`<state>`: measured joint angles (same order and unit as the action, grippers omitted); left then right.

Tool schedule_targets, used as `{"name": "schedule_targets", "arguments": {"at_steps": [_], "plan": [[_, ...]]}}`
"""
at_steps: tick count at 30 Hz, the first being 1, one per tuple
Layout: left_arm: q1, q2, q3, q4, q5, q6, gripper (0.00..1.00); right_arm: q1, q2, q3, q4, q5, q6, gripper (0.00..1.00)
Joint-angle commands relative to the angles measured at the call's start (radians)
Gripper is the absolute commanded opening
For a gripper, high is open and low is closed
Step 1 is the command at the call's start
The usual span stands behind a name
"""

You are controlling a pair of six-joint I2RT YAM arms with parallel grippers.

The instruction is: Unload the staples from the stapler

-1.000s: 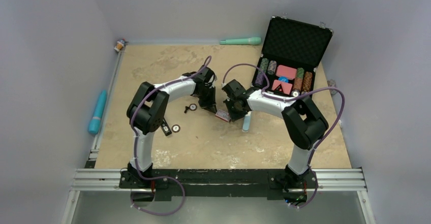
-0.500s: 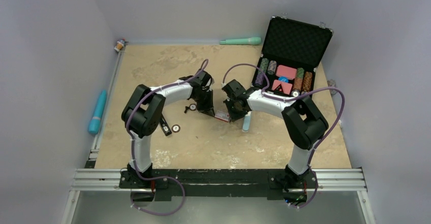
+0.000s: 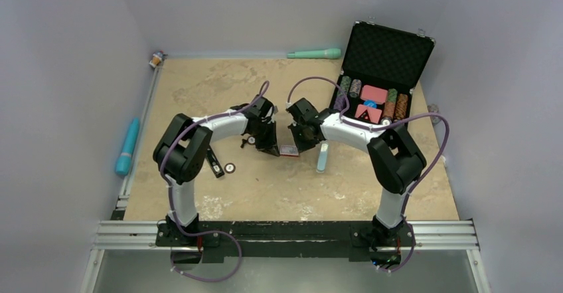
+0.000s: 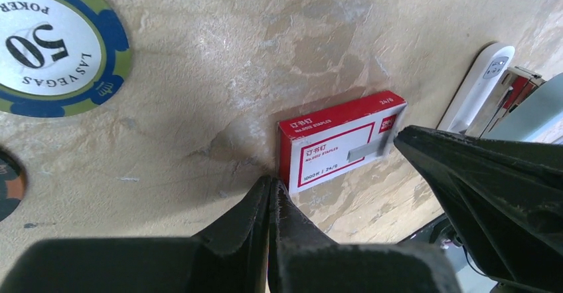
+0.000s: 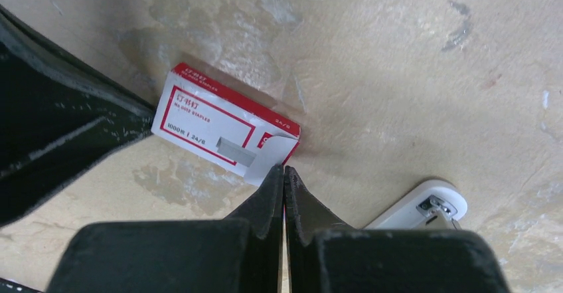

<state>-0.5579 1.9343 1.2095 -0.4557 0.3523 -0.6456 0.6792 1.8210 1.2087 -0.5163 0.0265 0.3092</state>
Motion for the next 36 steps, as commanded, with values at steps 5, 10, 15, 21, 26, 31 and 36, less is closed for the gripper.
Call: {"name": "schedule_targets", "arguments": {"at_steps": [5,10,15,21,26,31,36], "plan": [[-0.005,-0.035,-0.036,-0.053,-0.072,0.013,0.07,-0.004,0.029,0.079,-0.041,0.045,-0.009,0.0],[-0.001,-0.071,-0.011,-0.122,-0.153,0.052,0.07,-0.009,-0.068,0.063,-0.049,0.056,0.021,0.0],[0.0,-0.056,0.041,-0.166,-0.178,0.072,0.07,-0.012,-0.061,0.048,-0.056,0.068,0.036,0.0],[0.0,0.004,0.123,-0.2,-0.175,0.084,0.07,-0.03,0.001,0.045,-0.036,0.069,0.03,0.0],[-0.001,0.052,0.19,-0.217,-0.152,0.085,0.07,-0.033,0.051,0.057,-0.009,0.056,0.024,0.0],[-0.003,0.083,0.204,-0.216,-0.125,0.081,0.06,-0.033,0.06,0.055,0.004,0.007,0.019,0.0],[-0.003,0.076,0.181,-0.209,-0.129,0.081,0.06,-0.033,0.046,0.042,0.034,-0.097,0.0,0.0]]}}
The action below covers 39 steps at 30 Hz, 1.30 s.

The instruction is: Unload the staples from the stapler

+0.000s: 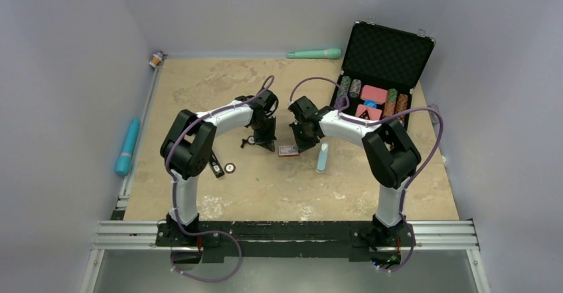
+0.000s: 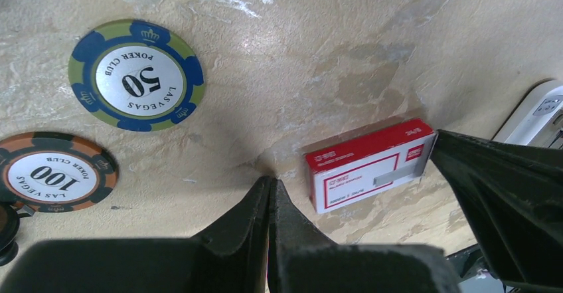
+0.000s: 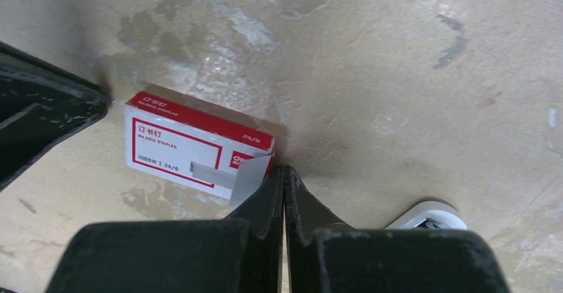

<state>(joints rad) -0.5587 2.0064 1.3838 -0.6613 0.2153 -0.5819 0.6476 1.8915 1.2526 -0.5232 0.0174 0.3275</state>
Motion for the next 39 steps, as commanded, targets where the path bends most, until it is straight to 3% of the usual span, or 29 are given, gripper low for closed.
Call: {"name": "schedule_targets", "arguments": {"at_steps": [1,19,27,39], "plan": [[-0.002,0.004,0.002,-0.001,0.007,0.016,0.06,-0.001,-0.026,-0.003,0.042,-0.098,-0.02,0.0],[-0.002,-0.075,-0.138,0.036,-0.027,-0.004,0.05,0.002,0.0,0.034,0.064,-0.204,-0.032,0.0],[-0.002,-0.104,-0.157,-0.035,-0.136,-0.027,0.04,0.016,0.017,0.054,0.08,-0.281,-0.036,0.0],[-0.002,-0.133,-0.187,-0.059,-0.168,-0.035,0.04,0.039,0.057,0.11,0.076,-0.301,-0.021,0.0]]}}
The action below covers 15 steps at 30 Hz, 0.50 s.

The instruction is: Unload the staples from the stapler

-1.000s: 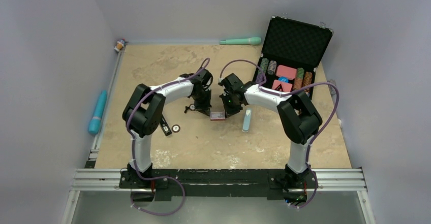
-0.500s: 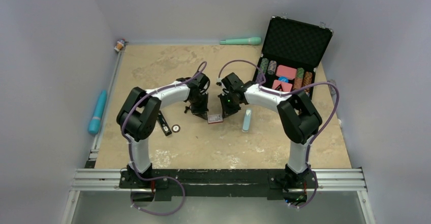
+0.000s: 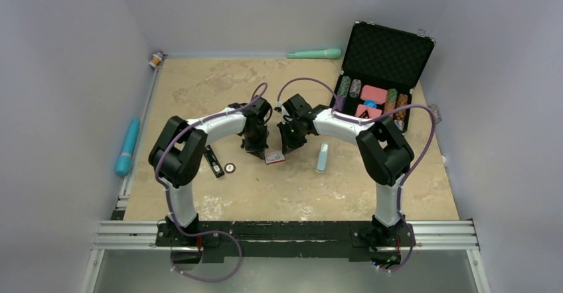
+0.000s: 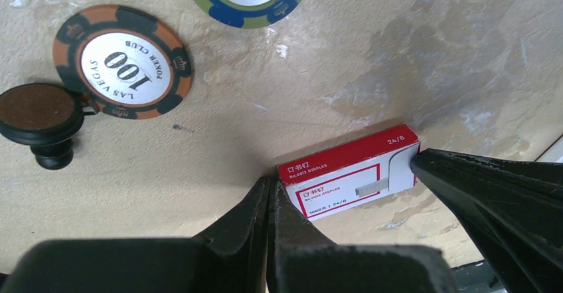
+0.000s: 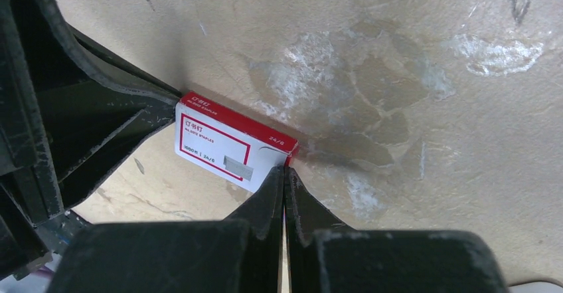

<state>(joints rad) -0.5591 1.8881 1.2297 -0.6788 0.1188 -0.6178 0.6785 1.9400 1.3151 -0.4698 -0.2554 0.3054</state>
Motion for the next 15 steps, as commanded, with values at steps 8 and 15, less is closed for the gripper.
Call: {"name": "schedule_targets", "arguments": {"at_steps": [8,15], "plan": [[-0.002,-0.034,-0.031,-0.097,-0.128,-0.001,0.06,0.014,0.004,0.077,-0.006,-0.02,0.009,0.0],[0.001,-0.199,-0.017,-0.193,-0.194,0.018,0.24,0.014,-0.092,0.108,-0.063,0.04,0.005,0.0]]}}
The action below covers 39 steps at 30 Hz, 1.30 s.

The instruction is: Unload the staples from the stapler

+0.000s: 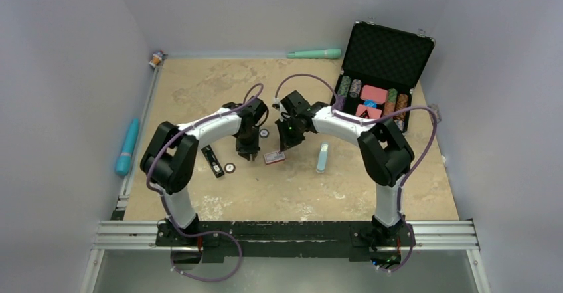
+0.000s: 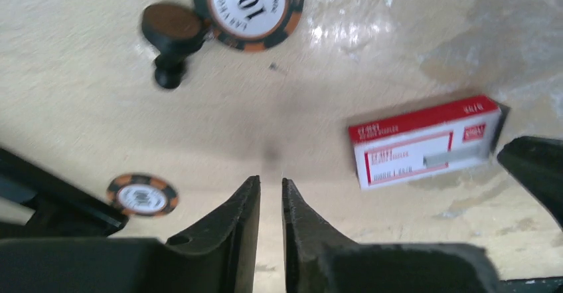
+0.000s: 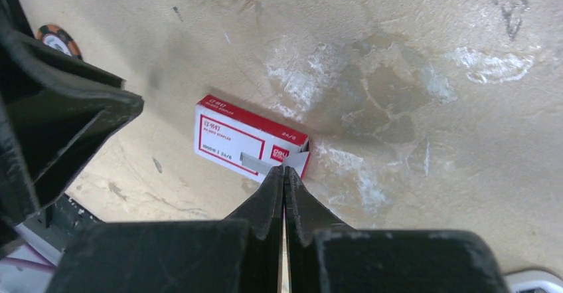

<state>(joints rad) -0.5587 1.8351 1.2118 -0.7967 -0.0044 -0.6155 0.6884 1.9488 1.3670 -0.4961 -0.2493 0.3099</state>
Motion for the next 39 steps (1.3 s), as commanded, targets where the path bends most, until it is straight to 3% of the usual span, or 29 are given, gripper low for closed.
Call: {"name": "schedule_targets", "arguments": {"at_steps": [1,3,5,7,10,11,18,28,32,39], "plan": [[0.0,-0.182,-0.002,-0.081,-0.073,0.024,0.38,0.004,-0.12,0.06,-0.045,0.041,-0.001,0.0],[0.001,-0.261,-0.013,-0.086,-0.076,0.046,0.63,0.004,-0.16,0.066,-0.057,0.059,0.0,0.01],[0.001,-0.338,-0.023,-0.098,-0.089,0.067,0.77,0.004,-0.211,0.072,-0.074,0.079,0.005,0.17],[0.007,-0.409,-0.031,-0.113,-0.095,0.089,0.85,0.004,-0.255,0.077,-0.087,0.11,0.021,0.45],[0.013,-0.507,-0.055,-0.138,-0.098,0.11,0.91,0.004,-0.326,0.078,-0.095,0.147,0.047,0.95],[0.014,-0.539,-0.071,-0.141,-0.095,0.113,0.92,0.004,-0.347,0.08,-0.099,0.152,0.054,0.98],[0.014,-0.779,-0.181,-0.155,-0.125,0.099,0.93,0.004,-0.493,0.099,-0.099,0.172,0.09,0.99],[0.016,-1.134,-0.38,-0.158,-0.264,-0.002,0.93,0.005,-0.801,-0.002,0.043,0.152,0.197,0.99],[0.015,-1.263,-0.461,-0.094,-0.281,0.002,0.93,0.005,-0.937,-0.102,0.148,0.164,0.234,0.99],[0.015,-1.363,-0.476,-0.046,-0.271,0.067,0.93,0.004,-1.251,-0.403,0.405,0.387,0.392,0.99]]}}
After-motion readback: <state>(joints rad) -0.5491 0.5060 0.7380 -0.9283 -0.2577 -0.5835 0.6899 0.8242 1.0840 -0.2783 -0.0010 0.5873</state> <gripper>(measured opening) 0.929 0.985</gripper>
